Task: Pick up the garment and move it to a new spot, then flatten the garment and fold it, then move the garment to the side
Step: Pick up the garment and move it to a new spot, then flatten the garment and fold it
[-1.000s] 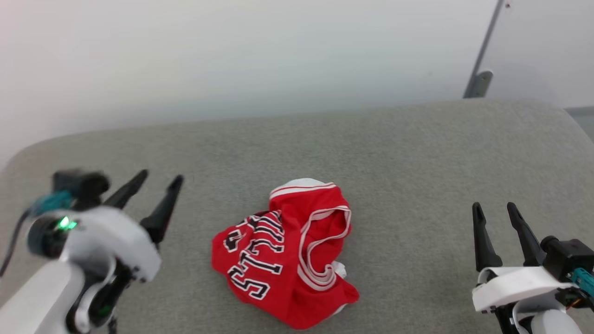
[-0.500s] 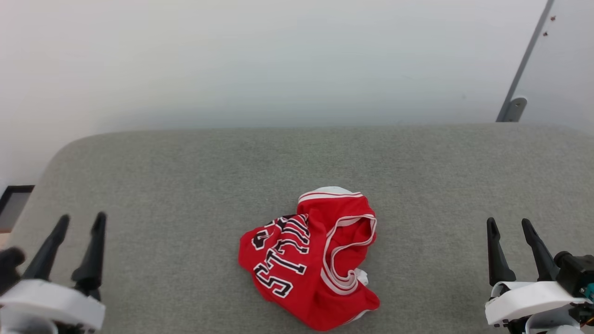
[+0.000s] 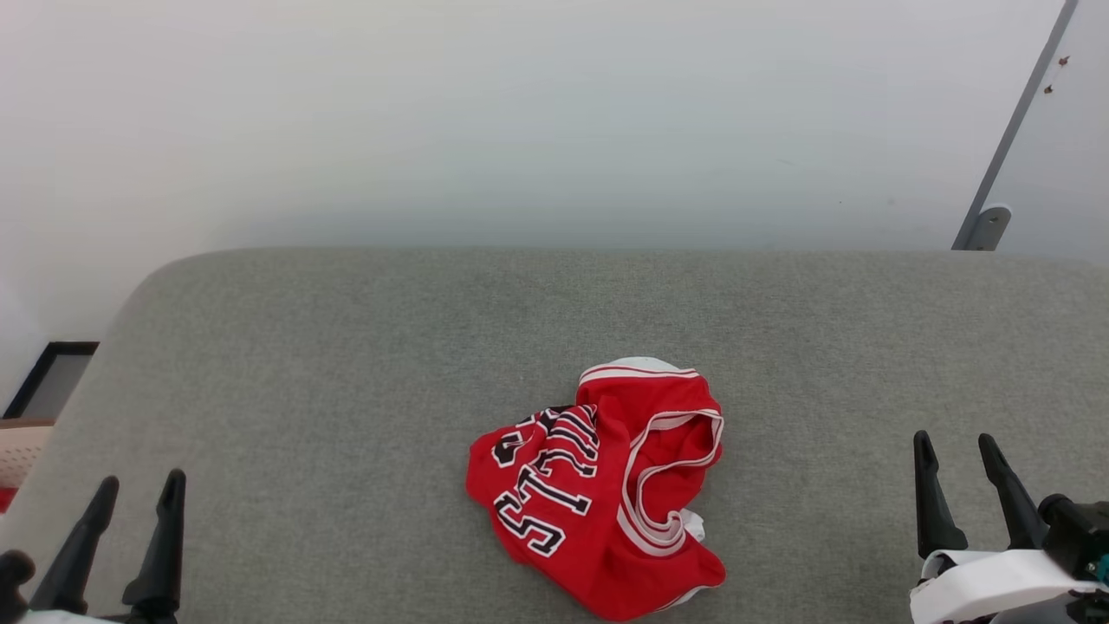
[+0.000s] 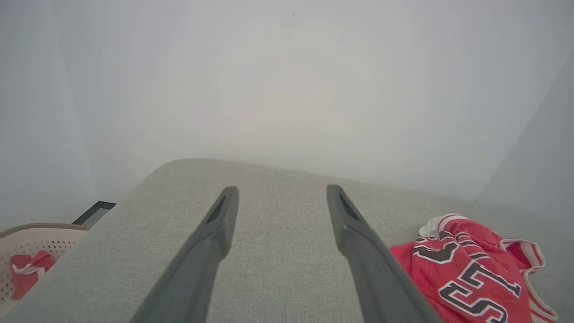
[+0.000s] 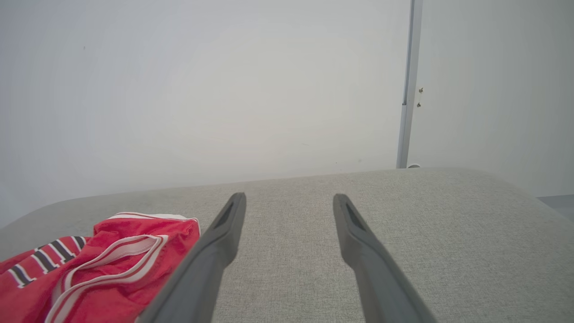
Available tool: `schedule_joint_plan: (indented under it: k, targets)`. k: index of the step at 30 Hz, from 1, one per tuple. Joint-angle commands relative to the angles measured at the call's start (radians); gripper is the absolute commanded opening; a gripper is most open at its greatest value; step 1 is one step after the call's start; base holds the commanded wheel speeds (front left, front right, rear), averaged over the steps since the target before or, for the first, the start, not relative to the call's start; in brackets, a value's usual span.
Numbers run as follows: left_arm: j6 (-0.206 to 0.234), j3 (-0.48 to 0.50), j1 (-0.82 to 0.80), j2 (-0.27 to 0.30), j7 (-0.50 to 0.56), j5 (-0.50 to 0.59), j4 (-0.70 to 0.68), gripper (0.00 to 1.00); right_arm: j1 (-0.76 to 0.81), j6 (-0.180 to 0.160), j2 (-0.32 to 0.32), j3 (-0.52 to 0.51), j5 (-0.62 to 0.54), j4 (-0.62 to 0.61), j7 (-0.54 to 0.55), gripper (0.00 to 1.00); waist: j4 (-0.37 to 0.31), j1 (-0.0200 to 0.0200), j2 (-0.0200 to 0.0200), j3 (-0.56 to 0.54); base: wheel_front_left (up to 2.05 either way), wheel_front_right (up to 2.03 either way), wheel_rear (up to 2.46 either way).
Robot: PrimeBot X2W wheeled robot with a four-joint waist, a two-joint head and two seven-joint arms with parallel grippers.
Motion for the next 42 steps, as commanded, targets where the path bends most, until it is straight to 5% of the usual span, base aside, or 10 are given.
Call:
schedule_joint_plan:
  k: [1,21,42]
  targets:
    - [-0.012,0.011,0.013,-0.01,0.001,0.011,0.006,1.0,0.014,-0.001,0.004,-0.006,0.001,-0.004,-0.005,1.0,0.003,0.0,0.0,0.0,0.0,0.0,0.0]
    - [-0.044,0.067,0.025,-0.059,0.0,0.049,0.012,1.0,-0.002,-0.001,0.001,0.033,0.019,0.015,-0.005,1.0,0.027,0.0,0.0,0.013,0.0,0.0,0.0]
    - [-0.084,0.104,-0.017,-0.222,0.0,0.151,-0.04,1.0,-0.293,-0.001,-0.099,0.191,0.098,0.157,0.214,1.0,0.233,0.0,0.0,0.129,0.0,0.0,0.0]
